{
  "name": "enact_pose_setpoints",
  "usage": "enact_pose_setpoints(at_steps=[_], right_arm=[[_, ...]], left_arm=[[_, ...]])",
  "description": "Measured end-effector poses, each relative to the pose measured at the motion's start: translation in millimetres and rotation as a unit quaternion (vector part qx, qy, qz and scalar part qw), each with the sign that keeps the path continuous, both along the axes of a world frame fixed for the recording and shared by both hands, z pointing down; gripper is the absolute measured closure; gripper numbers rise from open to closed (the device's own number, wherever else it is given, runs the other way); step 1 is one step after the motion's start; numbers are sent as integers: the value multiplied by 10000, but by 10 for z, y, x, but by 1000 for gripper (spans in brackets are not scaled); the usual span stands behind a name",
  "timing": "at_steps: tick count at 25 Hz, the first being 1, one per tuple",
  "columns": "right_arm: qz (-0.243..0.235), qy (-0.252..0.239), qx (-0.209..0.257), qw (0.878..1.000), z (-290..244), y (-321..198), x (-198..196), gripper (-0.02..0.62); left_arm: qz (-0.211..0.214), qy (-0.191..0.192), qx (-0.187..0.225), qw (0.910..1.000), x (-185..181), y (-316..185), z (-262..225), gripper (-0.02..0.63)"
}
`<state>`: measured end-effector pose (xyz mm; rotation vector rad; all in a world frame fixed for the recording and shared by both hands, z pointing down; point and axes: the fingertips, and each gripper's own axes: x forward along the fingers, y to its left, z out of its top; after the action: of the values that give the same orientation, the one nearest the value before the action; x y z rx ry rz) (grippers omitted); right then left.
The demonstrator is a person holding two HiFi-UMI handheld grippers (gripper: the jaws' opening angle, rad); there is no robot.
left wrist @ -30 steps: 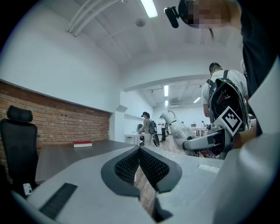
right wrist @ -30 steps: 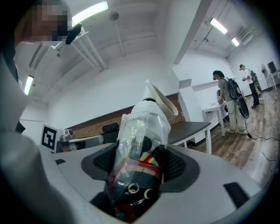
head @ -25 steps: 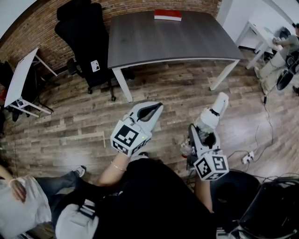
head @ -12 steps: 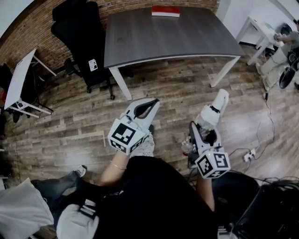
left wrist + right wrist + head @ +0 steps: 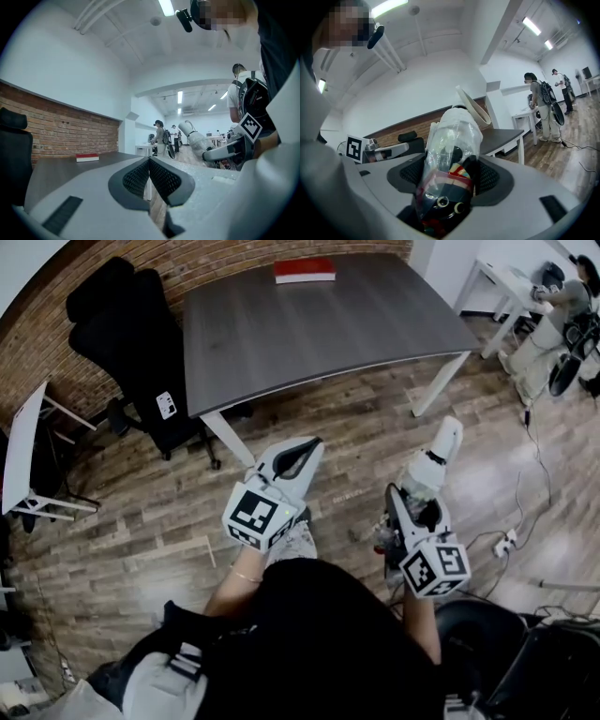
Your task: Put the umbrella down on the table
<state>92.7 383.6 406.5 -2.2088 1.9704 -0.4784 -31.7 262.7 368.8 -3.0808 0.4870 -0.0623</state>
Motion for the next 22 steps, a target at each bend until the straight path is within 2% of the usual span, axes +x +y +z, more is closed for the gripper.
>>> enact_pose_setpoints(at_steps=[4, 17, 22], right_arm=[[94, -40, -13, 9999, -24, -437, 108, 301], [79, -10, -163, 9998, -20, -1776, 241, 301], [120, 33, -186, 9998, -70, -2203, 279, 301]], left_arm=[[105, -124, -157, 9997, 124, -447, 34, 604], [116, -85, -335, 9993, 239, -1773, 96, 604], [162, -15, -233, 9996, 272, -2186, 48, 604]])
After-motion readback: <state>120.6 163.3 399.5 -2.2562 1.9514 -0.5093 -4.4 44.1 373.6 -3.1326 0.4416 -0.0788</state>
